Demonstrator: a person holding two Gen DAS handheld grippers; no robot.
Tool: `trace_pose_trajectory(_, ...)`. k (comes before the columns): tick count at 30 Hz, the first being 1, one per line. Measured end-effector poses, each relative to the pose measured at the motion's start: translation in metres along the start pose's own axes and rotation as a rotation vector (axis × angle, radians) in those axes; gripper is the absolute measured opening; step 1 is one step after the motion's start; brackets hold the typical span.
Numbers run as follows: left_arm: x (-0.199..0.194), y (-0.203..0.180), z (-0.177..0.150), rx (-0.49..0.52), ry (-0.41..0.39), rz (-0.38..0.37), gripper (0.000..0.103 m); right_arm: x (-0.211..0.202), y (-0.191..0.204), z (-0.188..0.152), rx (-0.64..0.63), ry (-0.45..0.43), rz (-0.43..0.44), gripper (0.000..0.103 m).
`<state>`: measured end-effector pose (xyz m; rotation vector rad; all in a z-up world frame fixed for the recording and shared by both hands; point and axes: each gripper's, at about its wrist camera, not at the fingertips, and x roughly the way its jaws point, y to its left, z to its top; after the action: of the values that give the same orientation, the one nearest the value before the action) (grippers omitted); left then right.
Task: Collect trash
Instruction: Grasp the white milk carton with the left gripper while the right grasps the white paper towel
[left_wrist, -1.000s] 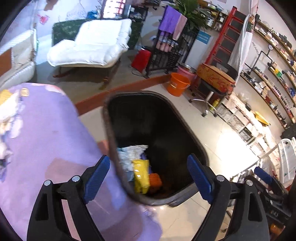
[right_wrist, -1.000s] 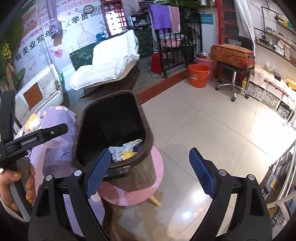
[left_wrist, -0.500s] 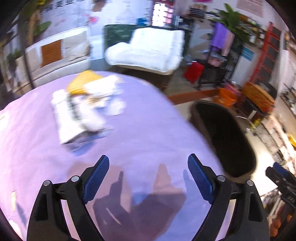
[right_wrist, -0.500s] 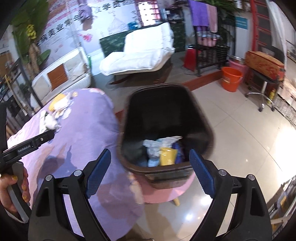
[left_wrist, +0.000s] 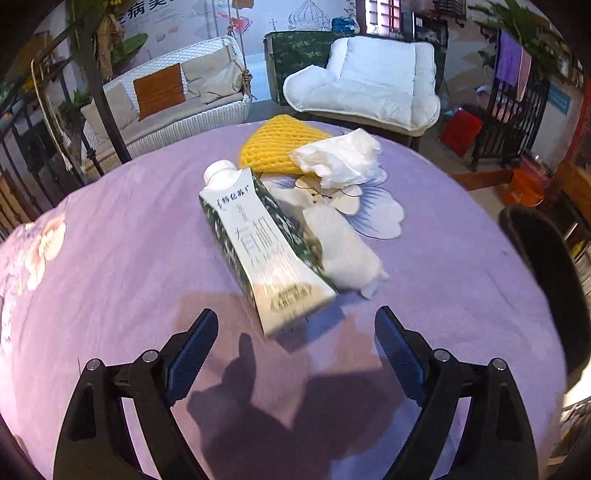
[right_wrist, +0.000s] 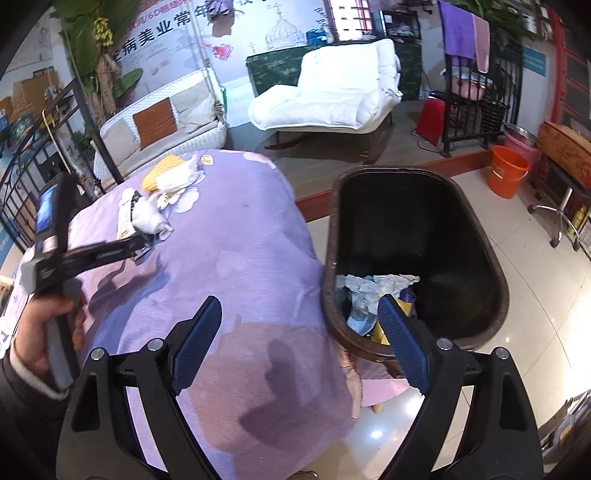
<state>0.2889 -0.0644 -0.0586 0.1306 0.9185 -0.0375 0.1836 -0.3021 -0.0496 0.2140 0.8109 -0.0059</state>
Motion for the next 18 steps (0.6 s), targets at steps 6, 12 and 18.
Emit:
trace_pose_trajectory(6, 0.019, 0.011, 0.011, 0.012, 0.034, 0.058, 0.074, 0.006, 0.026, 0.008, -0.063, 0.018, 0.039, 0.086)
trace_pose_trajectory(12, 0.032, 0.042, 0.029, -0.080, 0.049, 0.026, 0.074, 0.026, 0.061, 0.029, -0.123, 0.066, 0.160, 0.086)
trace_pose_trajectory(18, 0.042, 0.060, 0.043, -0.095, 0.038, -0.027, 0.052, 0.065, 0.100, 0.047, -0.174, 0.144, 0.232, 0.086)
